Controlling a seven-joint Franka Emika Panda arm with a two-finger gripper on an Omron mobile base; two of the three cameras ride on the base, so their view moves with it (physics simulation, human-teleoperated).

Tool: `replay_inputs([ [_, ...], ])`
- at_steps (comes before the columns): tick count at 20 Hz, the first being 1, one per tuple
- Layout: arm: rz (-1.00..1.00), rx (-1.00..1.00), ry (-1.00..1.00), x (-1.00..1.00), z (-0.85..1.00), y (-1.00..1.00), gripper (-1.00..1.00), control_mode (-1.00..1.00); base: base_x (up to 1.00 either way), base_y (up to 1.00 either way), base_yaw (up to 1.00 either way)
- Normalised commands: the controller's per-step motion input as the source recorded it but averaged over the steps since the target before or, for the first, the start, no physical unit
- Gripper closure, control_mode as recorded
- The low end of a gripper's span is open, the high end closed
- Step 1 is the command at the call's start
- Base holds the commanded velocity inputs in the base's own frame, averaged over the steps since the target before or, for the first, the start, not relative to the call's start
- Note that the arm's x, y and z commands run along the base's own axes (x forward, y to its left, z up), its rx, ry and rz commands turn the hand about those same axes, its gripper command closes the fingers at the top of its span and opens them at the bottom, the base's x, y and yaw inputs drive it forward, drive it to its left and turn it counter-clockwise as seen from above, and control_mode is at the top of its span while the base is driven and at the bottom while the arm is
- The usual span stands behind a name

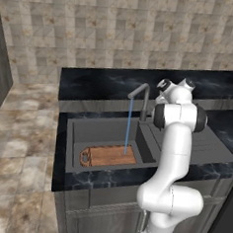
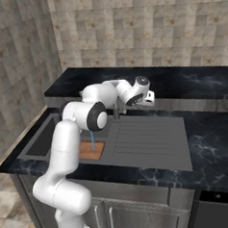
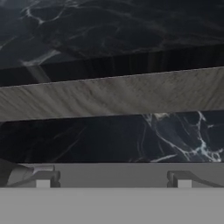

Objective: Turn on the sink faucet with hot water and rinse the cutting board for ten seconds, then turn off the faucet. Push the cutting board to reach the water if necessary.

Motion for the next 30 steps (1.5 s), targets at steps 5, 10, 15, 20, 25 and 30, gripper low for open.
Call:
replay_inputs([
  [5,0.00,0.00,0.00,0.01,0.00,0.02,-1.00,-1.00,0.00,0.00,0.00],
  [10,0.00,0.00,0.00,0.00,-0.16,0.00,-1.00,-1.00,0.00,0.00,0.00],
  [15,0.00,0.00,0.00,0.00,-0.13,-0.11,-1.00,-1.00,0.00,0.00,0.00],
  [20,0.00,0.00,0.00,0.00,-0.06,-0.18,-1.00,-1.00,0.00,0.00,0.00],
  [25,0.00,0.00,0.00,0.00,-0.17,0.00,-1.00,-1.00,0.00,0.00,0.00],
  [30,0.00,0.00,0.00,0.00,-0.13,0.06,-1.00,-1.00,0.00,0.00,0.00],
])
